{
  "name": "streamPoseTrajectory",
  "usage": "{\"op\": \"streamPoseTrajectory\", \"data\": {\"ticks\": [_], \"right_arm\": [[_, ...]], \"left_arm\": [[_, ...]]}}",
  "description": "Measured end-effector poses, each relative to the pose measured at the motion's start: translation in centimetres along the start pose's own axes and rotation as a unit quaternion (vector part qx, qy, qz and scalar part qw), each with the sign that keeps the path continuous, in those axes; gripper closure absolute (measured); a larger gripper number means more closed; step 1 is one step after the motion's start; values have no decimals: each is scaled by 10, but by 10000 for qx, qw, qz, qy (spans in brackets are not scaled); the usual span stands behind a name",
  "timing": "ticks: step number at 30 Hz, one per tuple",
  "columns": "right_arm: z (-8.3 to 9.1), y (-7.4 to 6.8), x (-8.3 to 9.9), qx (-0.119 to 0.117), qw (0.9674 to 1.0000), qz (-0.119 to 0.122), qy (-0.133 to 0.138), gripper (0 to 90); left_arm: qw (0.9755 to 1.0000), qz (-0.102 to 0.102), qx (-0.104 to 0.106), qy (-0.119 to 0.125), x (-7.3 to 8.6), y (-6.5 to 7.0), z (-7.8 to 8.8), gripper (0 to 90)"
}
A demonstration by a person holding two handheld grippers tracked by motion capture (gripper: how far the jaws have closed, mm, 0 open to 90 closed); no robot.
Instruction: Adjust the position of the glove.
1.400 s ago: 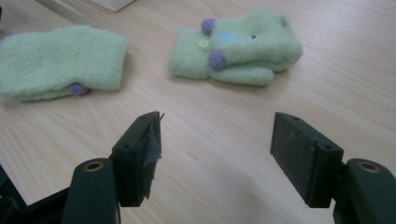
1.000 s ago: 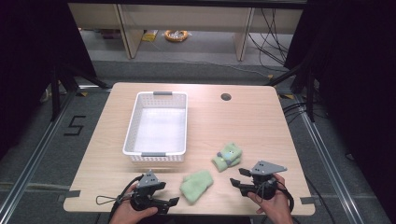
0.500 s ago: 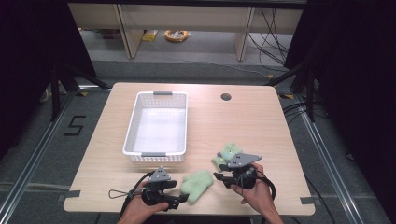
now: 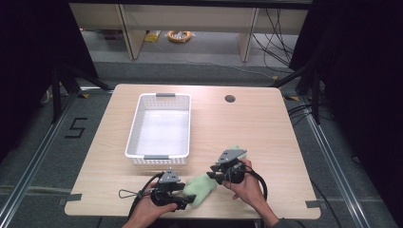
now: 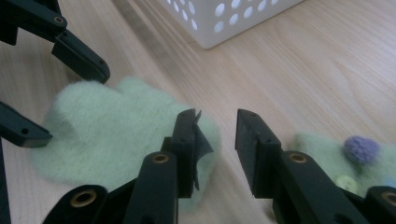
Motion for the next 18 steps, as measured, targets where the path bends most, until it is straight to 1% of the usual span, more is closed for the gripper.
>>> {"op": "streamPoseTrajectory", "data": {"ticks": [2, 3, 4, 5, 6, 7, 8, 9, 10, 11, 12, 13, 14, 15, 16, 17, 18], "right_arm": [[-3, 0, -1, -46, 10000, -23, -20, 702], [-7, 2, -1, -78, 9999, 7, -130, 702], [-8, 1, -1, -108, 9998, -21, -171, 702], [-12, 1, 0, -100, 9998, -10, -142, 702], [-12, 1, 0, -100, 9998, -10, -142, 702], [-12, 1, 1, -83, 9996, 12, -275, 703], [-15, 0, 3, -116, 9993, 43, -342, 708], [-17, 0, 5, -207, 9992, -39, -344, 710], [-17, 0, 5, -207, 9992, -39, -344, 710], [-17, -1, 5, -258, 9990, -149, -327, 710], [-17, 0, 5, -232, 9988, -144, -398, 710], [-19, 0, 7, -288, 9991, -143, -288, 727], [-19, 0, 8, -342, 9987, -216, -298, 738], [-18, 0, 8, -366, 9985, -214, -356, 765], [-19, 0, 9, -413, 9983, -222, -341, 784], [-19, 0, 9, -439, 9982, -224, -356, 798], [-18, -1, 9, -468, 9976, -312, -396, 812]], "left_arm": [[10000, 23, 2, 18, 0, 0, 0, 392], [10000, 30, -6, -16, 0, -1, 0, 404], [10000, 26, -18, -11, 1, -2, 0, 421], [10000, 18, -28, -42, 1, -3, 1, 441], [10000, 18, -28, -42, 1, -3, 1, 453], [10000, -2, -45, -71, 1, -4, 1, 453], [10000, -13, -55, -69, 2, -4, 1, 479], [9998, -117, -52, -179, 2, -5, 3, 506], [9998, -117, -52, -179, 2, -5, 3, 522], [9997, -117, -89, -173, 2, -5, 3, 522], [9999, -52, -95, -76, 2, -4, 1, 550], [9997, -155, -104, -173, 2, -7, 3, 600], [9997, -155, -104, -173, 2, -7, 3, 627], [9998, -112, -100, -92, 3, -9, 3, 655], [9997, -116, -154, -166, 3, -10, 4, 691], [9995, -207, -114, -214, 3, -11, 5, 712], [9996, -192, -135, -154, 2, -11, 5, 740]]}}
Point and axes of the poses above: each handheld gripper's, and its own axes: z roughly backward along the jaws, x roughly out of its underside, y roughly to its right, the point moved 2 cm from there along -z, roughly forward along the jaws, and after that the axes turned 14 degrees about x, right-handed, at the moved point
